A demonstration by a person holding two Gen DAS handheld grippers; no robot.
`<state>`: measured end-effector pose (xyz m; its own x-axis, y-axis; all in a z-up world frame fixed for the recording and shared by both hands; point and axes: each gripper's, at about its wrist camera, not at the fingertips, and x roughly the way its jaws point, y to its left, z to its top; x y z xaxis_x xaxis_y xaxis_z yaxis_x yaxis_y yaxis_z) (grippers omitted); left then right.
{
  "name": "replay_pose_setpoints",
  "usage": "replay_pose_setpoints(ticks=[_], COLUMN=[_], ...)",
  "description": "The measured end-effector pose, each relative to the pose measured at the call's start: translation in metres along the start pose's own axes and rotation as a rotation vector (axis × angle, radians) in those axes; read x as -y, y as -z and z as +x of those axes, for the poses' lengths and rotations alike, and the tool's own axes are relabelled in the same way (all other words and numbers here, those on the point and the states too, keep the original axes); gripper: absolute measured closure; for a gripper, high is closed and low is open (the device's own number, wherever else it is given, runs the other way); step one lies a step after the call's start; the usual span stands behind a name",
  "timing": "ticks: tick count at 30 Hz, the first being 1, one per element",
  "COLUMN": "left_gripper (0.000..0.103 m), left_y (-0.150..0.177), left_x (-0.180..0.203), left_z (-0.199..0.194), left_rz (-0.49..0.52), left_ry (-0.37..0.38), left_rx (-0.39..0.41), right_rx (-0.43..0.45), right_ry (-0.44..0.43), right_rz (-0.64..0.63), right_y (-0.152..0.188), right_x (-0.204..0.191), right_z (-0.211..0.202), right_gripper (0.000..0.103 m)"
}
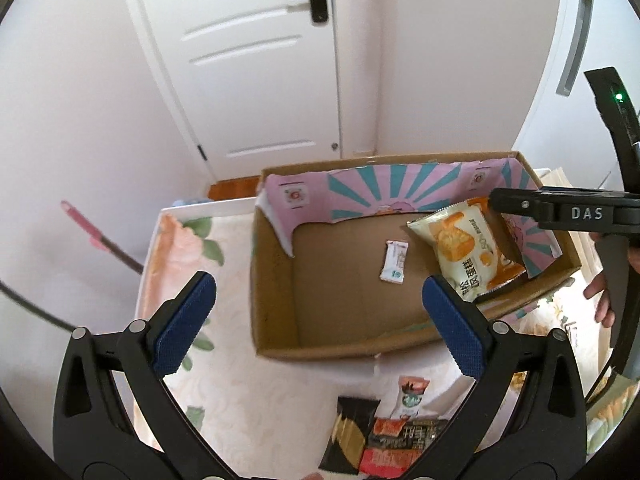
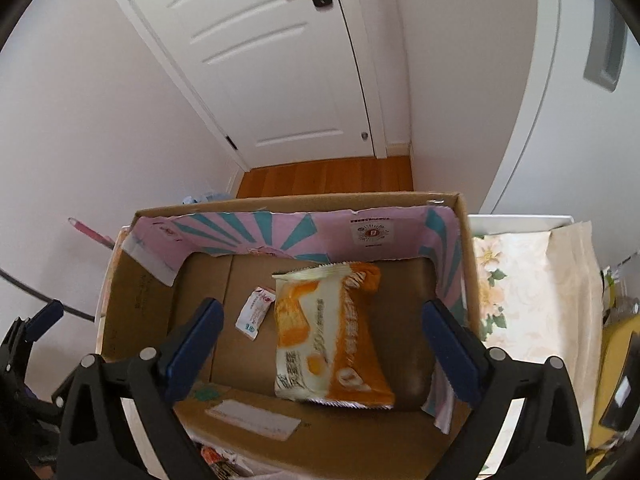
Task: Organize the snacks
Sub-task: 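Withdraw both tools from the box back toward the remaining snacks, then grasp the red-and-black snack bag with left tool while right tool reaches the white pouch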
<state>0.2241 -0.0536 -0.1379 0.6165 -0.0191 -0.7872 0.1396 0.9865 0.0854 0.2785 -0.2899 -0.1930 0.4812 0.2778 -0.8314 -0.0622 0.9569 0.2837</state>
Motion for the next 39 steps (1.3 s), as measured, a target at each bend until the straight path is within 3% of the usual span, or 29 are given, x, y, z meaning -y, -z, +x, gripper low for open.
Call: replay_pose_setpoints(ticks=[6,11,18,28,39], left_gripper=[0.001,0.000,0.001,0.001,0.001], left_y=[0.014,0.025,0.044,0.100,0.149], left_x=[-0.004,-0.007,-0.018,-0.030,0.001], left_z=[-0.033,-0.059,-0.089,-0.108,-0.098], left_rz=[-0.050,-0.063,-0.053,-0.028,0.025], left_ry=[-0.035,-0.029,0.002,0.099,0.240], left_rx=[0.045,0.077,0.106,0.077,0.008], right_rx=[0.050,0.077,0.155,0.187,0.158], right_ry=[-0.026,-0.005,0.010,0.034,0.028], right_rz=[-0.063,-0.145,-0.152,-0.085,-0.048], right_y=[0.005,0.015,0.043,0.103,0.168], right_x=[-0.009,-0.024,-0.033,-0.042,-0.041], right_z=[-0.031,-0.061,-0.103,-0.138,-0.140], right_gripper=[0.004,0.004,0.004,0.004,0.004])
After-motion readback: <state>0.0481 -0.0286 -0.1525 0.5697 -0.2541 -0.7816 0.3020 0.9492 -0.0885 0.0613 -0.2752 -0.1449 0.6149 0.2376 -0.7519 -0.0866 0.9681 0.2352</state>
